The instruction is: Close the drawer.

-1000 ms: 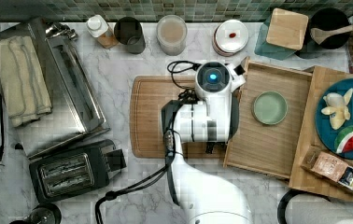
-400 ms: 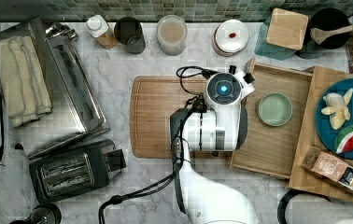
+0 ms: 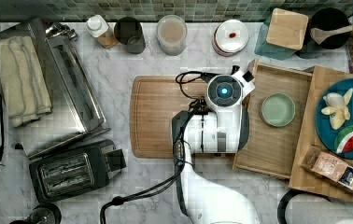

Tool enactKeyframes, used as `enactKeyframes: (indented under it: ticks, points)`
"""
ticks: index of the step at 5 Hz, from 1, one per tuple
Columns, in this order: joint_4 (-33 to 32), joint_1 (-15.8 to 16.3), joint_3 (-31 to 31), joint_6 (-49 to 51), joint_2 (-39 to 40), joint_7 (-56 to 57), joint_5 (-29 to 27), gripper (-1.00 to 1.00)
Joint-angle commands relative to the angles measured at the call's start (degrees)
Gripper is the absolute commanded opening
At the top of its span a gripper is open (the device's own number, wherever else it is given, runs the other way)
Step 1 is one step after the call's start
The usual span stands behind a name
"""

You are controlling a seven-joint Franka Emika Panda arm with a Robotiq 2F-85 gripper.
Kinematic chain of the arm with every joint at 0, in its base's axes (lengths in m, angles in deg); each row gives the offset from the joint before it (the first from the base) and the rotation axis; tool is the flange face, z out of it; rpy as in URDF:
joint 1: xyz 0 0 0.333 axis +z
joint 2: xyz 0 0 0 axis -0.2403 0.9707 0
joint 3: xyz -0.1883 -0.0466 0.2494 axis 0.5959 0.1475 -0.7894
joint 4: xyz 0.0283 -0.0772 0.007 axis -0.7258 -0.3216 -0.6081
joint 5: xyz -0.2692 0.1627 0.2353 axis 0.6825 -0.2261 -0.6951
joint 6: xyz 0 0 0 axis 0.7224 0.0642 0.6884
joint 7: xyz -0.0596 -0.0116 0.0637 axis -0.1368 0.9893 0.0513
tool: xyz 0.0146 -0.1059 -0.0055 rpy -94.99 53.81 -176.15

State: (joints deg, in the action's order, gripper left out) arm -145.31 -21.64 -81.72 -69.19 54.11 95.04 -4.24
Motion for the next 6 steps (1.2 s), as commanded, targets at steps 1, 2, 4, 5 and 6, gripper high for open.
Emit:
enactKeyframes:
  ticks: [1,2,4,5,6]
  points:
    - [-2.04,-4.90,10.55,0.60,-3.33,-2.18,11.30,-1.00]
    - [-0.74,-6.03,12.60,-0.12,-2.31,-1.92,13.20,-1.00]
    - [4.87,-10.57,16.96,-3.20,2.55,9.88,12.84,-1.00]
    - [10.42,-13.03,17.12,0.54,5.41,14.46,12.32,-1.00]
    - [13.76,-12.31,18.71,5.43,6.15,14.31,11.40,-1.00]
